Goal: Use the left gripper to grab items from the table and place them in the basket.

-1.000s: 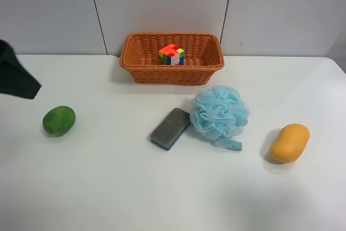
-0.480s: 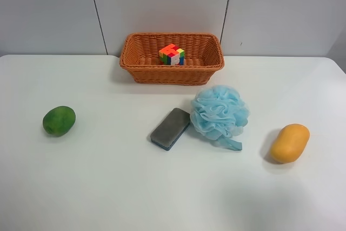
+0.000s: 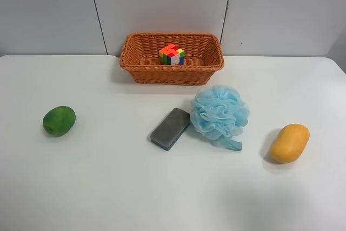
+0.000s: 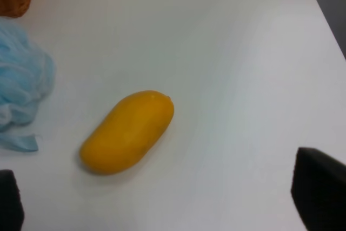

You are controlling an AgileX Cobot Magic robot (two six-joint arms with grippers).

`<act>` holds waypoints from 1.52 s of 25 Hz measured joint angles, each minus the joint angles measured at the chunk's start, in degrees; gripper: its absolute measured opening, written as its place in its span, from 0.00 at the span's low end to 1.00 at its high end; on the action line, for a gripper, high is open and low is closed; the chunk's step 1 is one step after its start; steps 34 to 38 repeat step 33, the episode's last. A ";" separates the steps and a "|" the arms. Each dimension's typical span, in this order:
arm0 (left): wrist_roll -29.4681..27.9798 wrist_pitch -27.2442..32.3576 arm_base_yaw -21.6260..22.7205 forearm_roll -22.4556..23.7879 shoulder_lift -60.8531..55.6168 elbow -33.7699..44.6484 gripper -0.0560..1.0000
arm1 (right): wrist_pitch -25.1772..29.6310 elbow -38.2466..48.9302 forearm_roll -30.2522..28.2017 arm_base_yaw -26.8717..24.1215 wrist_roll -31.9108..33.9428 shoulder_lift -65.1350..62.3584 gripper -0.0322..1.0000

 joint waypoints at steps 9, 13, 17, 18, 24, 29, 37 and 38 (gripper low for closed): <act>2.35 -0.56 1.71 -1.73 -8.63 1.02 0.99 | 0.00 0.00 0.00 0.00 0.00 0.00 0.99; 2.74 -0.62 1.71 -1.73 -12.46 1.09 0.99 | 0.00 0.00 0.00 0.00 0.00 0.00 0.99; 2.74 -0.69 1.71 -1.73 -12.97 1.09 0.99 | 0.00 0.00 0.00 0.00 0.00 0.00 0.99; 2.74 -0.69 1.83 -1.73 -12.97 1.09 0.99 | 0.00 0.00 0.00 0.00 0.00 0.00 0.99; 2.74 -0.73 1.84 -1.73 -13.18 1.09 0.99 | 0.00 0.00 0.00 0.00 0.00 0.00 0.99; 2.74 -0.73 1.89 -1.73 -13.23 1.09 0.99 | 0.00 0.00 0.00 0.00 0.00 0.00 0.99; 2.74 -0.73 1.89 -1.73 -13.23 1.09 0.99 | 0.00 0.00 0.00 0.00 0.00 0.00 0.99; 2.74 -0.73 1.89 -1.73 -13.23 1.09 0.99 | 0.00 0.00 0.00 0.00 0.00 0.00 0.99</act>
